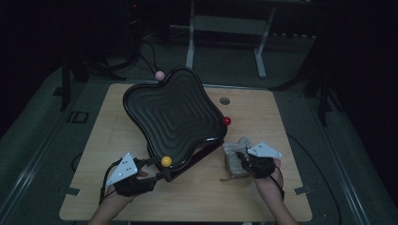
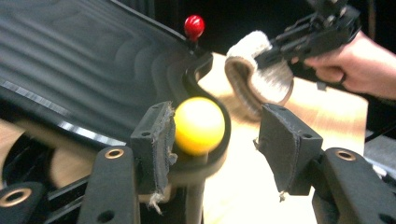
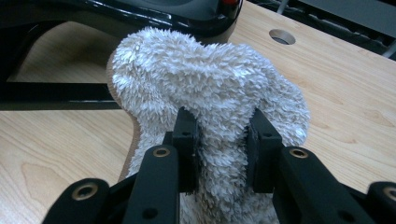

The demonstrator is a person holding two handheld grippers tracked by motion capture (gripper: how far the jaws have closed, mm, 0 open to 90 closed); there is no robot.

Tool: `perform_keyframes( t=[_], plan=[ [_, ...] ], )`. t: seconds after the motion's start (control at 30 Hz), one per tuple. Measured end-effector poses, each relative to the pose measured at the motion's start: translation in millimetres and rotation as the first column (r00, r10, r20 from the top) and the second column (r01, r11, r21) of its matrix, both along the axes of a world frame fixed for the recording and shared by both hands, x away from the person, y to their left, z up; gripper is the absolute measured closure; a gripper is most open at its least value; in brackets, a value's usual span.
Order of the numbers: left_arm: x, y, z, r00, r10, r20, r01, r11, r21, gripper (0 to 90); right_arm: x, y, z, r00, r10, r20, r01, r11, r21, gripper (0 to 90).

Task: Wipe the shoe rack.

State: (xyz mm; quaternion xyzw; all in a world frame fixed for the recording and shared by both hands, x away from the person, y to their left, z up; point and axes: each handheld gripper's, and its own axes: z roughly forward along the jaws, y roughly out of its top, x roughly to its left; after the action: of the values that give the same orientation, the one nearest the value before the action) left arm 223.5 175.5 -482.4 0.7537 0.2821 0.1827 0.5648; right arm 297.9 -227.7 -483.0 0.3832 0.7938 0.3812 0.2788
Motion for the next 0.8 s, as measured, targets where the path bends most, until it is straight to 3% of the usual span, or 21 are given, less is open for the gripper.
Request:
perform_keyframes(
  t=[0.07, 0.23, 0.37, 0.47, 0.5, 0.63, 0.8],
  plan=[
    [-5.9, 5.0, -7.0, 0.9997, 0.018, 0.014, -0.019, 0.9982, 0.057, 48.8, -1.4, -2.8, -1.2, 1.0000, -0.005, -0.004, 0.005, 1.000, 0.001, 69.9],
    [-5.4, 10.3, -21.7, 0.9984, 0.057, 0.001, -0.057, 0.9916, 0.116, 59.8, -2.7, -6.7, -1.3, 0.9999, -0.013, -0.003, 0.013, 1.000, 0.007, 69.9],
    [3.4, 10.8, -34.8, 0.9947, 0.092, -0.046, -0.084, 0.9844, 0.154, 67.0, -1.9, -7.5, -2.6, 0.9998, -0.018, -0.007, 0.018, 1.000, 0.004, 69.9],
    [10.4, 9.1, -43.7, 0.9887, 0.125, -0.083, -0.109, 0.9788, 0.173, 73.2, -1.4, -8.2, -3.1, 0.9998, -0.020, -0.002, 0.020, 1.000, 0.002, 70.0],
    [12.4, 7.4, -46.8, 0.9863, 0.143, -0.082, -0.125, 0.9737, 0.190, 73.8, -1.2, -8.6, -3.3, 0.9998, -0.021, -0.001, 0.021, 1.000, 0.006, 70.0],
    [20.2, 1.8, -57.1, 0.9798, 0.162, -0.117, -0.131, 0.9634, 0.234, 79.4, -1.7, -8.7, -3.3, 0.9998, -0.020, 0.001, 0.020, 1.000, 0.012, 70.1],
    [28.7, -2.3, -63.8, 0.9681, 0.218, -0.123, -0.186, 0.9549, 0.232, 88.4, -3.2, -8.5, -2.4, 0.9999, -0.013, 0.006, 0.013, 1.000, 0.018, 70.3]
  ],
)
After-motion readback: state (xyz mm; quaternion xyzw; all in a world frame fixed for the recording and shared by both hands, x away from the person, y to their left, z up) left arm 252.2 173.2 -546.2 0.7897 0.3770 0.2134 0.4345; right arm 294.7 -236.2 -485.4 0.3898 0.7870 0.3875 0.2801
